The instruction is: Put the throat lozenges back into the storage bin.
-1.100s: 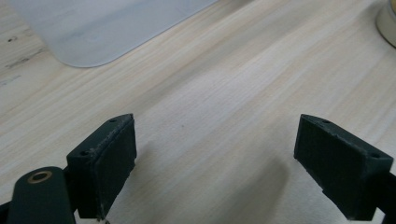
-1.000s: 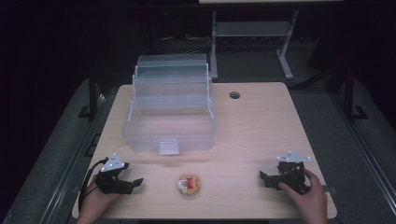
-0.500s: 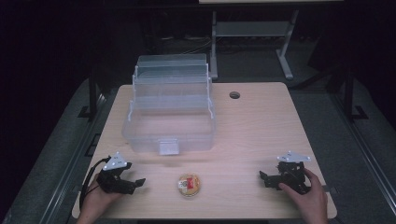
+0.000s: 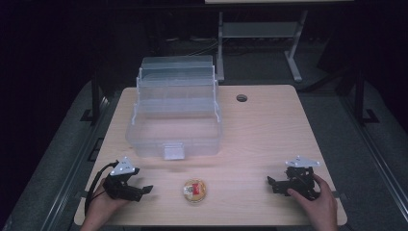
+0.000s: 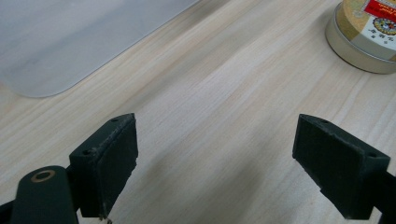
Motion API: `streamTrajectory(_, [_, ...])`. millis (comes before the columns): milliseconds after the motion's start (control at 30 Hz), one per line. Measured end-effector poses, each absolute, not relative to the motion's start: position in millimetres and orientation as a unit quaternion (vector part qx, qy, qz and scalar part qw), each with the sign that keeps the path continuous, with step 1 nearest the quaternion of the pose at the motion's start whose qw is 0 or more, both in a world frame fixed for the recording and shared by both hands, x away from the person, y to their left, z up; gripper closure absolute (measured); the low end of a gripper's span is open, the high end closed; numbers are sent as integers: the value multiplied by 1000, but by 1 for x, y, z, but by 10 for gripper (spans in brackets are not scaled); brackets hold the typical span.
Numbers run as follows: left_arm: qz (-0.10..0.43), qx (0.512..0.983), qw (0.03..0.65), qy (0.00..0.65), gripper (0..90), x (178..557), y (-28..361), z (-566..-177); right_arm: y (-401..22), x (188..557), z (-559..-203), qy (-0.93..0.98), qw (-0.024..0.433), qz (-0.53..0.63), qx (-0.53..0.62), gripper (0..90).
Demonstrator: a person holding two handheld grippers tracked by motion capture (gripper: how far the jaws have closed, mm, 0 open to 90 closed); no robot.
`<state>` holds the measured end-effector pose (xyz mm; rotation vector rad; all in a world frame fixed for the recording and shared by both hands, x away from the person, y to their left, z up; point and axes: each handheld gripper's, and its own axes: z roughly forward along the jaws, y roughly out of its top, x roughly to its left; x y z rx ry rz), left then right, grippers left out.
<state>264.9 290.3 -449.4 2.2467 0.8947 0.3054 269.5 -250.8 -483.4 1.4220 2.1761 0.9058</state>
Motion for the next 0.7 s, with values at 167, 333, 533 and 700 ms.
streamTrajectory(167, [115,868,344,339,134,264,286,-448,-251,270,-483,776,193,323,507,0])
streamTrajectory(333, [111,871,343,334,136,264,282,-447,-251,269,-483,775,193,323,507,0])
streamTrajectory(533, [108,872,343,332,137,263,278,-446,-251,269,-483,776,193,323,507,0])
streamTrajectory(700, [105,875,341,327,138,264,274,-445,-251,269,-483,776,193,323,507,0])
